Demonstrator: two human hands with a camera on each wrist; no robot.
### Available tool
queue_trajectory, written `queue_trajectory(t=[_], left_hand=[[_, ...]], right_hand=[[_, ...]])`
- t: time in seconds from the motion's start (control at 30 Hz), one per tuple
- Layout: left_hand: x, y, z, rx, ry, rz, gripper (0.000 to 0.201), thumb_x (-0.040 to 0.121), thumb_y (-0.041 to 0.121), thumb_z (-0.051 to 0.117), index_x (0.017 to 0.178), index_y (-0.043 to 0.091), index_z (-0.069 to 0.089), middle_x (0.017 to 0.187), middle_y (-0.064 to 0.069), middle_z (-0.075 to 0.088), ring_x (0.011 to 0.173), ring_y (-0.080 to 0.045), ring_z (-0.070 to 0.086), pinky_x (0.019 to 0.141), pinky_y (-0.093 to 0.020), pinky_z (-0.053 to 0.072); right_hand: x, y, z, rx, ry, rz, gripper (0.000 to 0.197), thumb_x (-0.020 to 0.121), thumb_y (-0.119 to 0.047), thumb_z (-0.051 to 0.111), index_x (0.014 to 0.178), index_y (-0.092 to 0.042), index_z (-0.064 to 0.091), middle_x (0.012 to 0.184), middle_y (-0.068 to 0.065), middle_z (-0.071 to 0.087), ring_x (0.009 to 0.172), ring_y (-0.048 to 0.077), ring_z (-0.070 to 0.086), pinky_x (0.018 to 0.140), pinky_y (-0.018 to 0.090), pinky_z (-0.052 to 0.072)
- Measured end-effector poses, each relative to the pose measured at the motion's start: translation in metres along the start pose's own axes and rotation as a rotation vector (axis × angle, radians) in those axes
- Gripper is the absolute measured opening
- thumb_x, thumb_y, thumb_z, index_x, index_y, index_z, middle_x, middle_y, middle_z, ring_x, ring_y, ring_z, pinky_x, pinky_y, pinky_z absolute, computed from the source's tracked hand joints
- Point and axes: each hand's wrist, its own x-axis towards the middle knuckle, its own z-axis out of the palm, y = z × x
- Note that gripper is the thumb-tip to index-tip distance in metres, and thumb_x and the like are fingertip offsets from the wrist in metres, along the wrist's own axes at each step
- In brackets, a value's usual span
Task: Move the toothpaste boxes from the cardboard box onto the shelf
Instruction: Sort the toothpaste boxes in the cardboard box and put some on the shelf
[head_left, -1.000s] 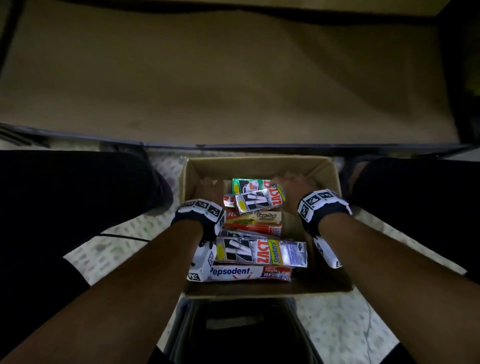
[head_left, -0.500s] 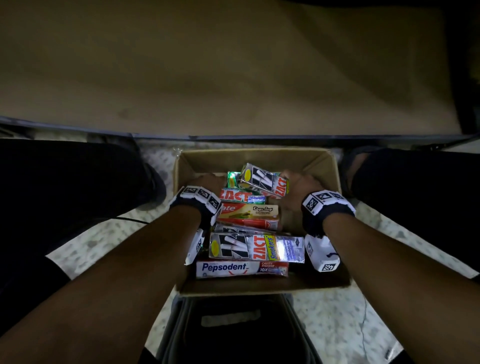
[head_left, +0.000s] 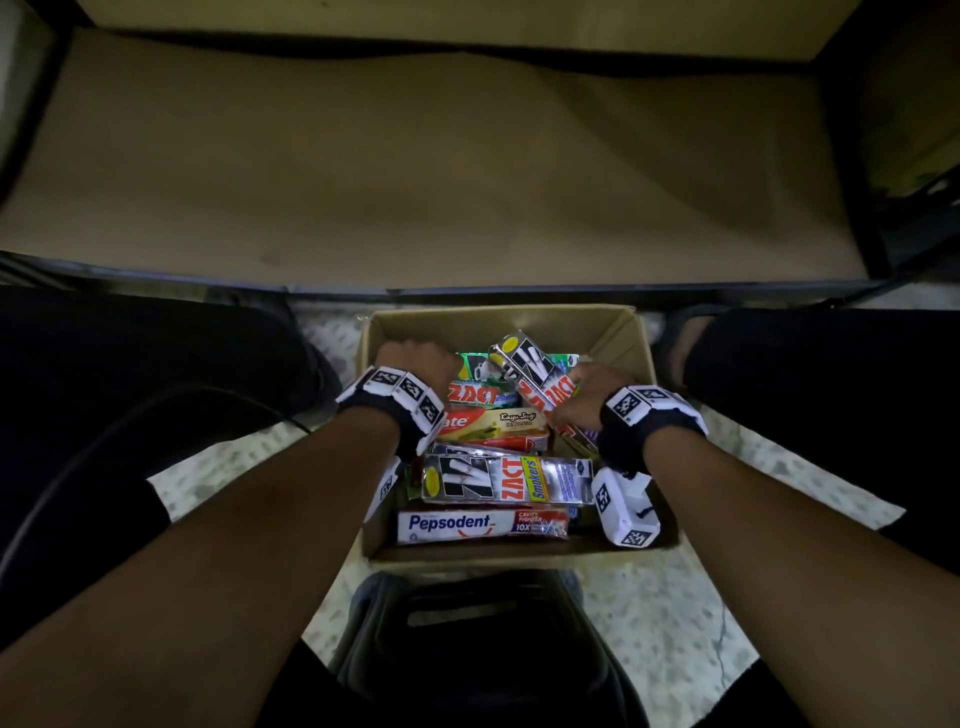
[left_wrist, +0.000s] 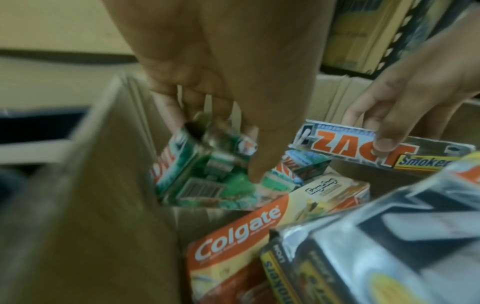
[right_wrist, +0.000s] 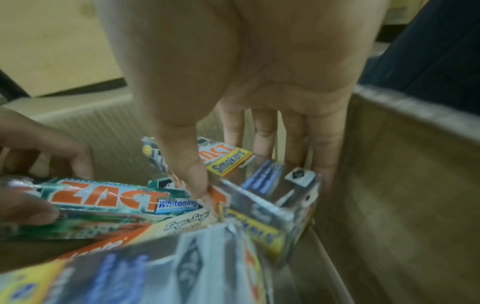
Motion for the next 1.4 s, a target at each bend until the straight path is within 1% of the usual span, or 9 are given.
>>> queue_trajectory(t=[0.27, 0.63, 0.77, 0.9, 1.03, 1.13, 1.2, 1.3, 1.4], left_hand=[[-0.021, -0.001, -0.013, -0.065, 0.094, 0.012, 0.04, 0.079, 0.055, 0.062, 0.109, 0.029, 0.061, 0.098, 0.006, 0.069, 0.084, -0.021, 0.067, 0.075, -0.032, 0.055], [-0.024, 0.0, 0.02, -0.645, -0.001, -0.237, 0.036, 0.079, 0.053, 0.068, 0.09, 0.02, 0.062, 0.078, 0.002, 0.063, 0.071, -0.018, 0.063, 0.051, -0.022, 0.041], [-0.018, 0.005, 0.027, -0.822, 0.005, -0.306, 0.028, 0.088, 0.048, 0.062, 0.091, 0.021, 0.054, 0.081, 0.003, 0.059, 0.078, -0.021, 0.061, 0.061, -0.024, 0.044], [0.0, 0.006, 0.036, -1.109, -0.074, -0.389, 0.029, 0.1, 0.046, 0.043, 0.092, 0.02, 0.053, 0.098, -0.005, 0.061, 0.082, -0.021, 0.055, 0.071, -0.028, 0.039], [0.014, 0.007, 0.034, -1.262, -0.23, -0.412, 0.04, 0.1, 0.041, 0.047, 0.109, 0.004, 0.06, 0.11, -0.015, 0.061, 0.095, -0.029, 0.056, 0.081, -0.031, 0.042], [0.018, 0.001, 0.039, -1.384, -0.341, -0.44, 0.055, 0.087, 0.051, 0.064, 0.114, 0.003, 0.064, 0.115, -0.014, 0.067, 0.097, -0.03, 0.061, 0.09, -0.04, 0.05], [0.02, -0.002, 0.046, -1.438, -0.427, -0.47, 0.081, 0.058, 0.062, 0.082, 0.113, 0.005, 0.066, 0.107, -0.015, 0.07, 0.087, -0.033, 0.066, 0.088, -0.049, 0.053], [0.022, -0.003, 0.053, -1.464, -0.525, -0.45, 0.099, 0.034, 0.058, 0.093, 0.108, -0.001, 0.063, 0.09, -0.017, 0.07, 0.072, -0.036, 0.066, 0.075, -0.044, 0.057], [0.017, -0.003, 0.053, -1.455, -0.557, -0.452, 0.115, 0.02, 0.058, 0.094, 0.116, 0.003, 0.064, 0.105, -0.017, 0.072, 0.093, -0.036, 0.07, 0.091, -0.051, 0.053]], right_hand=[[-0.006, 0.003, 0.002, -0.005, 0.011, 0.012, 0.045, 0.059, -0.044, 0.079, 0.095, -0.022, 0.063, 0.088, 0.0, 0.068, 0.077, 0.02, 0.066, 0.075, 0.035, 0.057], [0.009, 0.007, 0.009, 0.0, 0.001, 0.045, 0.078, 0.033, -0.071, 0.06, 0.092, -0.021, 0.065, 0.083, 0.002, 0.069, 0.074, 0.024, 0.068, 0.077, 0.04, 0.058], [0.019, 0.01, 0.013, -0.007, -0.031, 0.032, 0.084, 0.037, -0.081, 0.047, 0.09, -0.02, 0.066, 0.088, 0.005, 0.071, 0.076, 0.026, 0.068, 0.08, 0.042, 0.057], [0.015, 0.013, 0.01, 0.124, -0.043, 0.029, 0.066, 0.058, -0.052, 0.069, 0.115, -0.023, 0.058, 0.106, 0.001, 0.065, 0.091, 0.021, 0.065, 0.085, 0.037, 0.055], [0.017, 0.016, 0.008, 0.157, -0.082, 0.007, 0.04, 0.07, -0.037, 0.071, 0.106, -0.023, 0.061, 0.099, 0.001, 0.066, 0.09, 0.023, 0.065, 0.077, 0.03, 0.053], [0.024, 0.016, 0.009, 0.095, -0.123, -0.025, 0.038, 0.056, -0.046, 0.063, 0.081, -0.017, 0.068, 0.08, 0.002, 0.07, 0.075, 0.022, 0.066, 0.06, 0.024, 0.044], [0.031, 0.019, 0.013, 0.106, -0.131, -0.019, 0.04, 0.054, -0.047, 0.063, 0.079, -0.017, 0.069, 0.08, 0.003, 0.071, 0.072, 0.021, 0.066, 0.06, 0.025, 0.043], [0.034, 0.021, 0.013, 0.157, -0.129, -0.014, 0.03, 0.066, -0.041, 0.072, 0.089, -0.021, 0.07, 0.087, 0.0, 0.069, 0.08, 0.021, 0.064, 0.059, 0.024, 0.04], [0.032, 0.021, 0.012, 0.2, -0.102, 0.01, 0.04, 0.072, -0.033, 0.077, 0.111, -0.024, 0.07, 0.102, -0.001, 0.069, 0.091, 0.019, 0.065, 0.068, 0.025, 0.046]])
